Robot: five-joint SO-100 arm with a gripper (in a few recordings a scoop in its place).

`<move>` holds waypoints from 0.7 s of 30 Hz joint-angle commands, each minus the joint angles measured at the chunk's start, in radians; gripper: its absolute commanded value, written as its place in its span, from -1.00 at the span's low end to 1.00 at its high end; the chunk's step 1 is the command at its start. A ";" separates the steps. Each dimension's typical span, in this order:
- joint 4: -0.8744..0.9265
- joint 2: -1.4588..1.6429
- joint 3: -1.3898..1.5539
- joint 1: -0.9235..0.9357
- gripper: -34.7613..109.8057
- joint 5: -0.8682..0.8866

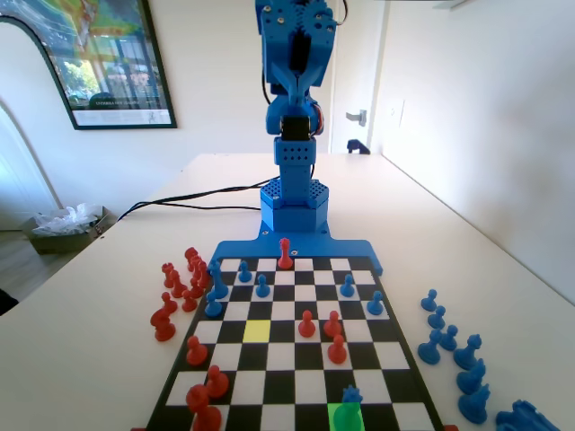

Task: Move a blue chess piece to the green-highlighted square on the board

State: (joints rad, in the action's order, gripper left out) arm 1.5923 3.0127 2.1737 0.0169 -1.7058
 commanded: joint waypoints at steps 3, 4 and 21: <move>-0.017 0.040 0.008 -0.005 -0.49 -0.012; -0.018 0.040 0.008 -0.005 -0.49 -0.012; -0.018 0.040 0.008 0.003 -0.44 -0.009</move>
State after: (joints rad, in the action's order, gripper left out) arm 1.5923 3.0342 2.1737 0.0153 -1.7058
